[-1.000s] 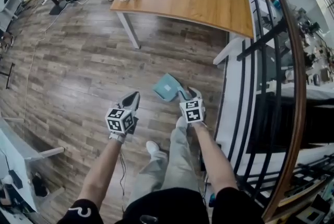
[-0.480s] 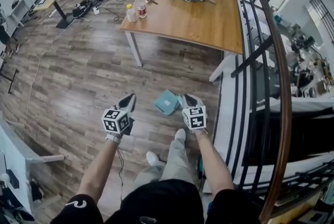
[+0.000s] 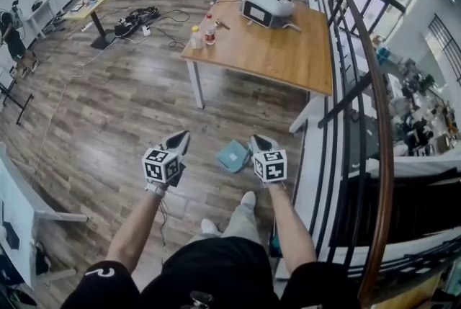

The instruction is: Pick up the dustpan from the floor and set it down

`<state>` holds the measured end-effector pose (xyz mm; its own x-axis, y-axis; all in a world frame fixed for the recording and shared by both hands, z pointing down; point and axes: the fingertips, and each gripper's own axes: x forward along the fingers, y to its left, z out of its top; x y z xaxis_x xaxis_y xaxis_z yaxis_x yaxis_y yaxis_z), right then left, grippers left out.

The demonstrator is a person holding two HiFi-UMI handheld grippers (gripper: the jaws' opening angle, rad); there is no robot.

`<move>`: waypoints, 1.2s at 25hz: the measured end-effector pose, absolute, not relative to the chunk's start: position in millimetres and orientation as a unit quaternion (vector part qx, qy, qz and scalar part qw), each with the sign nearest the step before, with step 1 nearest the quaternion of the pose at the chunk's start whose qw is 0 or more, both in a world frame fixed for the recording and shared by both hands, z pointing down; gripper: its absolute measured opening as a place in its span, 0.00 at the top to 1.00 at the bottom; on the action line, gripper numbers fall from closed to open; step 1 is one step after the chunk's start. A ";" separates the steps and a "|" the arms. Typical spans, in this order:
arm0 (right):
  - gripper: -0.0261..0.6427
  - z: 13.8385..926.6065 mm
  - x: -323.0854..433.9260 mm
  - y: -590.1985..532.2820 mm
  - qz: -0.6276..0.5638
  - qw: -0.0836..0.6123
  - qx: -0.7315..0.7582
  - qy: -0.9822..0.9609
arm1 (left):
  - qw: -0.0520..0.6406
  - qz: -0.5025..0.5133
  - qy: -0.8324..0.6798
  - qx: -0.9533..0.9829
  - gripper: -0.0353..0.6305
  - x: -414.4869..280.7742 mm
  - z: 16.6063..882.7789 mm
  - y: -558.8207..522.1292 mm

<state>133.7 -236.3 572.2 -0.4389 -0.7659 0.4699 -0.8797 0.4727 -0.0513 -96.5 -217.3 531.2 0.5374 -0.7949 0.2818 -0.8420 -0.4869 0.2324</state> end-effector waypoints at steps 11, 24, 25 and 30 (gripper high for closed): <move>0.97 546.5 113.7 -217.8 0.137 0.183 0.480 -0.847 | 0.163 0.061 -0.477 0.862 0.95 -108.8 514.1 -189.0; 0.97 541.0 106.0 -211.4 0.144 0.172 0.483 -0.847 | 0.156 0.058 -0.491 0.855 0.95 -121.2 510.4 -184.0; 0.97 540.7 105.5 -211.4 0.144 0.171 0.483 -0.846 | 0.157 0.058 -0.490 0.855 0.95 -120.3 510.5 -184.2; 0.97 535.7 102.5 -211.3 0.144 0.169 0.484 -0.846 | 0.155 0.058 -0.489 0.857 0.95 -119.9 508.3 -185.4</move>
